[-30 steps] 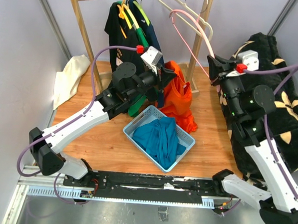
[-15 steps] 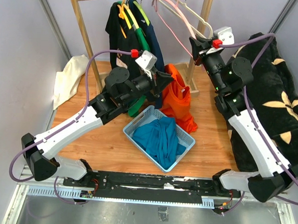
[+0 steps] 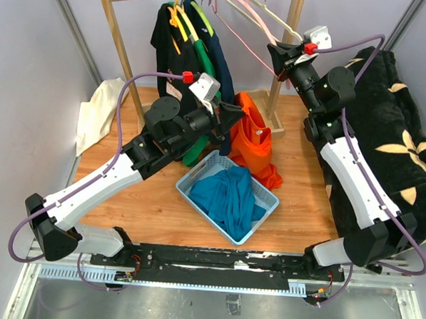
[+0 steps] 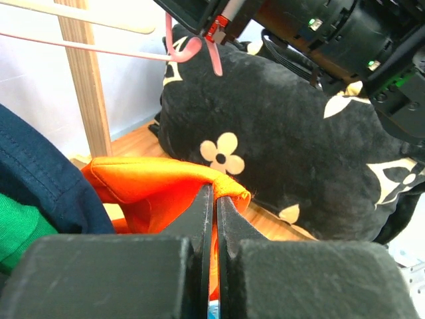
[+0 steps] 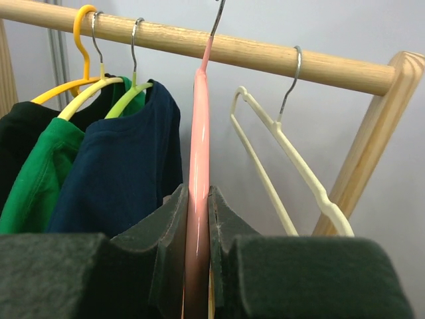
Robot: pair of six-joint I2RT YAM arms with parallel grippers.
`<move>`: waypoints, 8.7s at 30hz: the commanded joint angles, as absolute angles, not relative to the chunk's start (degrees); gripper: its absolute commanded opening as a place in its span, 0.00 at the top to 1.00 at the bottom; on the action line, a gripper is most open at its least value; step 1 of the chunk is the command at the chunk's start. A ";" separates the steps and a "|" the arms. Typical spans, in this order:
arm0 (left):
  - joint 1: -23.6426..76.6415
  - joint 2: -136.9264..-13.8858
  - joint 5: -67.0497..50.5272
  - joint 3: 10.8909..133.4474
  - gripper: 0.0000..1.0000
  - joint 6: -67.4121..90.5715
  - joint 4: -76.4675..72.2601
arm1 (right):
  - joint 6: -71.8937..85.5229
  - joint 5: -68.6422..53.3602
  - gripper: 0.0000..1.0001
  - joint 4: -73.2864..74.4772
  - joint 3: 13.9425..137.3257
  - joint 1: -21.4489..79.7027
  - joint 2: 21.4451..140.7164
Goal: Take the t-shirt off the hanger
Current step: Place the hanger on the clothesline, then place the T-shirt in the bin, then pick up the hanger from the clothesline.
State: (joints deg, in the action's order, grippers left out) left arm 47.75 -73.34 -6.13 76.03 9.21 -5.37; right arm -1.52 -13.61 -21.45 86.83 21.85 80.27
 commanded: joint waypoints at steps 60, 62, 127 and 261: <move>48.10 -84.11 -9.36 116.64 1.00 9.23 1.28 | 2.59 -8.04 0.23 -3.37 75.22 16.11 45.89; 48.10 -83.51 -8.50 117.87 0.99 9.55 1.34 | 2.74 -7.89 0.23 -2.15 75.00 16.13 44.81; 57.57 -53.48 1.94 59.35 1.00 20.66 -2.02 | 4.24 -7.30 0.24 3.76 69.47 16.13 38.32; 67.77 -41.75 40.29 35.47 0.00 18.39 -4.44 | -1.05 -8.99 0.31 -1.57 120.56 34.04 103.33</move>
State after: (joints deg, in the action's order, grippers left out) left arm 67.70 -42.54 37.91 35.90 19.20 -2.02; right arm 0.16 -8.99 -2.00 115.79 31.51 101.75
